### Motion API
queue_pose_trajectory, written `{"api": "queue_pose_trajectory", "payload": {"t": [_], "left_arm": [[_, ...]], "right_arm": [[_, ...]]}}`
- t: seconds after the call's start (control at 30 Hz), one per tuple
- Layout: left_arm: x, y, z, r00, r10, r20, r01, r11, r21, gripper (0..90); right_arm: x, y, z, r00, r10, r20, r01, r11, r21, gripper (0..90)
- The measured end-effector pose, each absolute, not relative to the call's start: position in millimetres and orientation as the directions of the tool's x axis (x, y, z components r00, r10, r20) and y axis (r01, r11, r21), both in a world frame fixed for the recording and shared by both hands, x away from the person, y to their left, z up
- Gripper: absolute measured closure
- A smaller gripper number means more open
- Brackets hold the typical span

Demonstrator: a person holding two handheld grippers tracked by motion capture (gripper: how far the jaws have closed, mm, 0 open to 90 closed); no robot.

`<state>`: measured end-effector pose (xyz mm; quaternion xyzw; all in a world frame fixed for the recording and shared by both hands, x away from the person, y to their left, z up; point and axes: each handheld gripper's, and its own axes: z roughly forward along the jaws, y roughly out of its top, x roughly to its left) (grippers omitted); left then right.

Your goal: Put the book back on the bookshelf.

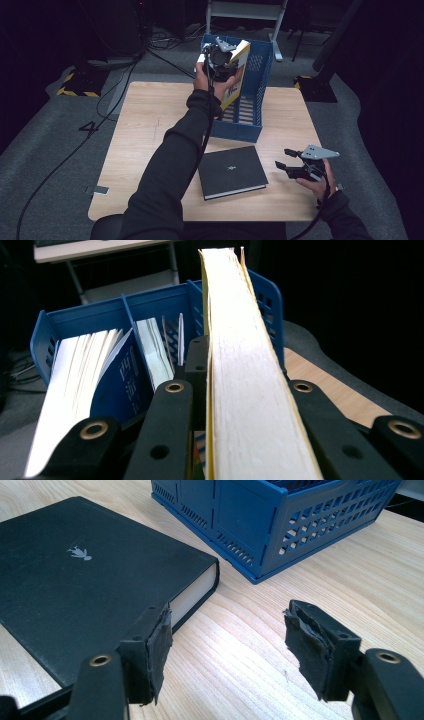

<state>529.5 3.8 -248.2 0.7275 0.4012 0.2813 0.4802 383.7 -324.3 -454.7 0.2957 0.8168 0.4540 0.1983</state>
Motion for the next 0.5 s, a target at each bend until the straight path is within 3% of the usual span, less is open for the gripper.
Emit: {"api": "queue_pose_trajectory", "payload": {"t": [0.5], "left_arm": [[572.6, -25.4, -250.0, 0.448, 0.894, 0.009, 0.34, -0.18, 0.923, 75.1]], "right_arm": [[383.1, -323.4, -455.2, -0.752, 0.657, -0.049, 0.301, 0.409, 0.861, 35.4]]}}
